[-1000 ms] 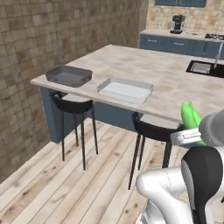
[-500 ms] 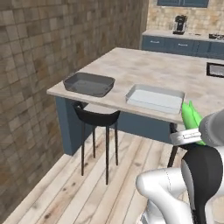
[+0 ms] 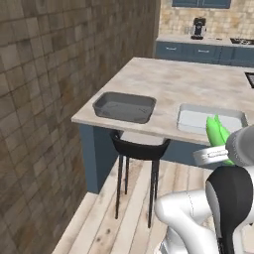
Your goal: Place the cold items (apple and corn) from the fridge in one tupperware on the dining counter. Place the warm items (hot dog and kebab skewer) in the stove area in another tupperware.
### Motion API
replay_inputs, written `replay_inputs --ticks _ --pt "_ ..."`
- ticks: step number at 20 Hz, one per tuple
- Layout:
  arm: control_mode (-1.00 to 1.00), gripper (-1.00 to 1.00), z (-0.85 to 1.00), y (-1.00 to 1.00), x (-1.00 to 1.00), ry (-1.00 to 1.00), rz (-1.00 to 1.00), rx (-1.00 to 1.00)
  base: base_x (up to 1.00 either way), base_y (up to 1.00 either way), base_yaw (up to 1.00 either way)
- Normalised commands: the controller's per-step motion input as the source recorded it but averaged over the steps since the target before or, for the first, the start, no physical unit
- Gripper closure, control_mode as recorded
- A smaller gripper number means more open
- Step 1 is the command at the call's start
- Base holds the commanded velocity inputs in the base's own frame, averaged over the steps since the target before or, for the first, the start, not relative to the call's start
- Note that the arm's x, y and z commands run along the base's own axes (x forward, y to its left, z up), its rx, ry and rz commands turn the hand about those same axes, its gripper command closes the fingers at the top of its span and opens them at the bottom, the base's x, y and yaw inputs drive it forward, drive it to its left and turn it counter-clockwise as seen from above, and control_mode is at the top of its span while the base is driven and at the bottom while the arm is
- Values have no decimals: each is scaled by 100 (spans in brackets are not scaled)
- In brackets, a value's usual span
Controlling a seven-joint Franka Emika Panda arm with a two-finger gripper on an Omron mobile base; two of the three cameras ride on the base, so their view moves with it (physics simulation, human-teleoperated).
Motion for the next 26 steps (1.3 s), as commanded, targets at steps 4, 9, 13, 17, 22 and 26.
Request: replay_inputs --ticks 4,9,13,17,22,26 --pt "100 100 0 0 0 0 0 0 96 48 -26" --pt "100 100 0 0 0 0 0 0 75 12 -24" --pt "100 100 0 0 0 0 0 0 35 -37 -12" --pt "100 100 0 0 0 0 0 0 70 60 -17" --pt "100 100 0 0 0 0 0 0 63 33 -3" --pt "100 100 0 0 0 0 0 0 21 -87 0"
